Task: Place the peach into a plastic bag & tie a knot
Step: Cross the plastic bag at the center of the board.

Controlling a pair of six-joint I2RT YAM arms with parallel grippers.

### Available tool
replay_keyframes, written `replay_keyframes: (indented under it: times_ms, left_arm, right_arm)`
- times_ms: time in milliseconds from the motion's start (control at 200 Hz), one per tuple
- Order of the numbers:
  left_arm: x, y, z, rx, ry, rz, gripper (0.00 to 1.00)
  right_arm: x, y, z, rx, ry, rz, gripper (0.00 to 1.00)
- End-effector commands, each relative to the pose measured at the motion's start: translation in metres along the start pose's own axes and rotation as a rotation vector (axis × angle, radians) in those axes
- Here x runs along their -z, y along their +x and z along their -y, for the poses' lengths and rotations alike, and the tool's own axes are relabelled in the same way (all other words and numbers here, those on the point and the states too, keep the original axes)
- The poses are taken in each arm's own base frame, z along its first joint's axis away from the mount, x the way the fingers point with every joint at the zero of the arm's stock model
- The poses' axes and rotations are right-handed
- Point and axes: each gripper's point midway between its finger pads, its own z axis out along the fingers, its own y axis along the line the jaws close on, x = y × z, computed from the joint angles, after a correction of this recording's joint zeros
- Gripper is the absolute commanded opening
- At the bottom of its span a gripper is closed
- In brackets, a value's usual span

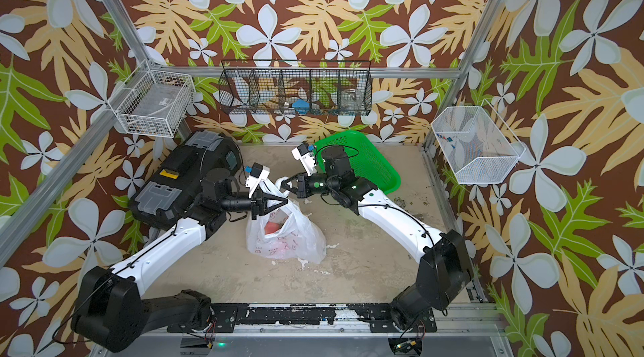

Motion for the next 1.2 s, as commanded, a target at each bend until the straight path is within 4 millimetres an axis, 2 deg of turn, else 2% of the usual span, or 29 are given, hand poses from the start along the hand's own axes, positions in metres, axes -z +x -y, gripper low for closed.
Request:
replay_keyframes:
  times_ms: [0, 385, 460, 621, 791, 876, 1091, 1196]
  left_arm:
    - [0.003, -0.002, -0.003, 0.029, -0.014, 0.007, 0.20]
    - [0.006, 0.009, -0.007, 0.071, -0.019, -0.015, 0.23]
    - [0.005, 0.011, -0.009, 0.077, -0.022, -0.020, 0.19]
    - [0.008, 0.008, -0.013, 0.093, -0.033, -0.019, 0.09]
    - [0.011, 0.000, -0.015, 0.122, -0.044, 0.001, 0.07]
    - [0.012, -0.002, -0.015, 0.132, -0.048, 0.008, 0.09]
    - [0.012, -0.002, -0.017, 0.132, -0.057, 0.010, 0.11]
    - [0.012, -0.003, -0.017, 0.128, -0.062, 0.007, 0.13]
  right_arm:
    - [0.003, -0.015, 0.000, 0.045, 0.024, 0.068, 0.00]
    - [0.009, -0.022, 0.004, 0.053, 0.045, 0.104, 0.00]
    - [0.010, -0.022, -0.002, 0.055, 0.010, 0.103, 0.00]
    - [0.020, -0.022, -0.030, 0.105, -0.100, 0.111, 0.00]
    - [0.028, 0.001, -0.044, 0.141, -0.176, 0.056, 0.00]
    - [0.026, 0.018, -0.046, 0.135, -0.196, 0.011, 0.00]
    - [0.018, 0.051, -0.065, 0.142, -0.279, -0.075, 0.00]
    - [0.010, 0.072, -0.064, 0.156, -0.279, -0.150, 0.00]
